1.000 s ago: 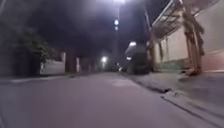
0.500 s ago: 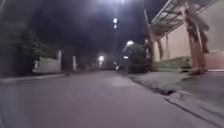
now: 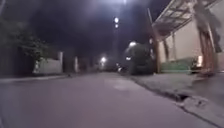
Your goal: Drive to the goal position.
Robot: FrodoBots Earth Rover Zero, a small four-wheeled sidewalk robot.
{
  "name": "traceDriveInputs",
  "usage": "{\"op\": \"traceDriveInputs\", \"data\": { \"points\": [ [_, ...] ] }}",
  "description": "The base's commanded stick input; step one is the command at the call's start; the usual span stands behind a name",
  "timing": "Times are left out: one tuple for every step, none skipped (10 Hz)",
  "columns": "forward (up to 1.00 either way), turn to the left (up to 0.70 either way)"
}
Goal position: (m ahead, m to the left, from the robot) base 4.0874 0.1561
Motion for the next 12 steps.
{"op": "traceDriveInputs", "data": {
  "points": [
    [0.7,0.0],
    [0.7,0.0],
    [0.7,0.0],
    [0.7,0.0],
    [0.7,0.0],
    [0.7,0.0],
    [0.7,0.0],
    [0.7,0.0],
    [0.7,0.0],
    [0.7,0.0],
    [0.7,0.0],
    [0.7,0.0]
  ]
}}
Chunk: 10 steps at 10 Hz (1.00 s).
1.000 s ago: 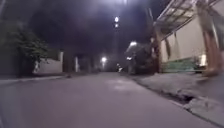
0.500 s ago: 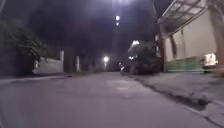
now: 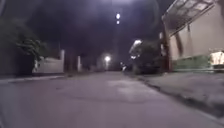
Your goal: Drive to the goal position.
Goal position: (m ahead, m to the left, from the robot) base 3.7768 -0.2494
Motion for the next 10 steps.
{"op": "traceDriveInputs", "data": {
  "points": [
    [0.7,-0.06],
    [0.7,-0.12],
    [0.7,-0.19],
    [0.7,-0.25],
    [0.7,-0.31],
    [0.7,-0.28],
    [0.7,-0.06],
    [0.7,0.0],
    [0.7,0.0],
    [0.7,0.0]
  ]
}}
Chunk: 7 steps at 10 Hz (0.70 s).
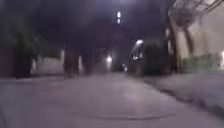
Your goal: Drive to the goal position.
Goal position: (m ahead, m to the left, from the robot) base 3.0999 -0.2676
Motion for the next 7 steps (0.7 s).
{"op": "traceDriveInputs", "data": {
  "points": [
    [0.7,0.0],
    [0.7,0.0],
    [0.7,0.0],
    [0.7,0.0],
    [0.7,0.0],
    [0.7,-0.05],
    [0.7,-0.11]
  ]
}}
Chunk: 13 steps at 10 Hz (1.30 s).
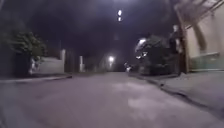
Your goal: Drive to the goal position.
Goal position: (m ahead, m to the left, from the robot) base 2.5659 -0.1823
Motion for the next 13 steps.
{"op": "traceDriveInputs", "data": {
  "points": [
    [0.7,-0.18],
    [0.7,-0.24],
    [0.7,-0.31],
    [0.7,-0.35],
    [0.7,-0.35],
    [0.7,-0.35],
    [0.7,-0.35],
    [0.7,-0.35],
    [0.7,-0.35],
    [0.7,-0.35],
    [0.7,-0.35],
    [0.7,-0.34],
    [0.7,-0.16]
  ]
}}
